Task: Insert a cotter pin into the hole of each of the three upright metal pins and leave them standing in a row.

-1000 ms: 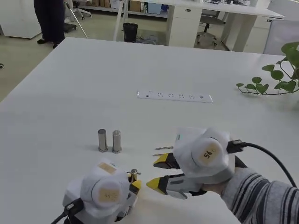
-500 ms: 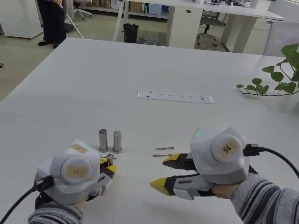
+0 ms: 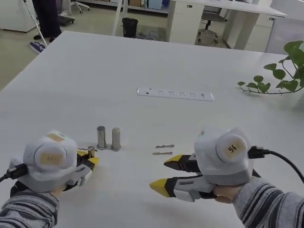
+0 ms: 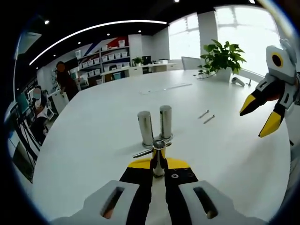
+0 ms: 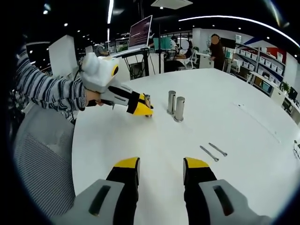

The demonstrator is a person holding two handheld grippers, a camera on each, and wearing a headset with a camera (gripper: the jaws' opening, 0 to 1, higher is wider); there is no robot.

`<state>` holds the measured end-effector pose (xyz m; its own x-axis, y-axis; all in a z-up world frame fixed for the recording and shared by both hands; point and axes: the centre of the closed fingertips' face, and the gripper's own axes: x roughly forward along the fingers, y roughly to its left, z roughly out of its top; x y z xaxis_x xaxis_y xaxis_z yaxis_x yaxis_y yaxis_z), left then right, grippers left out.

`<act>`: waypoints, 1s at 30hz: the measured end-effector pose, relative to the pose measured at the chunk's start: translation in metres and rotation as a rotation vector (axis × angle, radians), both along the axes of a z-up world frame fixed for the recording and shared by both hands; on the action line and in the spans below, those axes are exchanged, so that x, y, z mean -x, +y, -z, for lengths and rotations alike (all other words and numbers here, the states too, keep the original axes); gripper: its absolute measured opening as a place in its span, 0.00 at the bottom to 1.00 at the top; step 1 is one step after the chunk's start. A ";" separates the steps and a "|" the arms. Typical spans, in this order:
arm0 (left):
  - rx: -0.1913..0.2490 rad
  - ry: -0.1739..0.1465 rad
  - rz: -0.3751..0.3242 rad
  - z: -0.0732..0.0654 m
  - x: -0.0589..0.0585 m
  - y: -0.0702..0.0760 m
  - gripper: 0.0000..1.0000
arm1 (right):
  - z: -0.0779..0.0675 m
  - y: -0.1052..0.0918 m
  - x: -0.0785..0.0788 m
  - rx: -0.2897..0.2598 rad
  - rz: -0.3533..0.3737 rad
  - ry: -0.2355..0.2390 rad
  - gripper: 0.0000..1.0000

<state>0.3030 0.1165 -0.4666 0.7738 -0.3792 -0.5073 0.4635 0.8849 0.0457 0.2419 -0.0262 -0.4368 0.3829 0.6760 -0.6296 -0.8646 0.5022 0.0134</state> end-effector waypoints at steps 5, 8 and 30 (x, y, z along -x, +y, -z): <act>-0.009 0.013 0.000 0.004 -0.001 0.004 0.05 | 0.001 -0.001 0.001 0.001 0.005 0.009 0.33; 0.004 0.013 -0.001 0.004 -0.001 0.004 0.05 | 0.001 -0.002 0.002 0.001 0.008 0.012 0.33; 0.017 0.048 -0.022 0.011 0.003 0.005 0.06 | 0.008 0.003 0.008 -0.017 0.025 0.045 0.33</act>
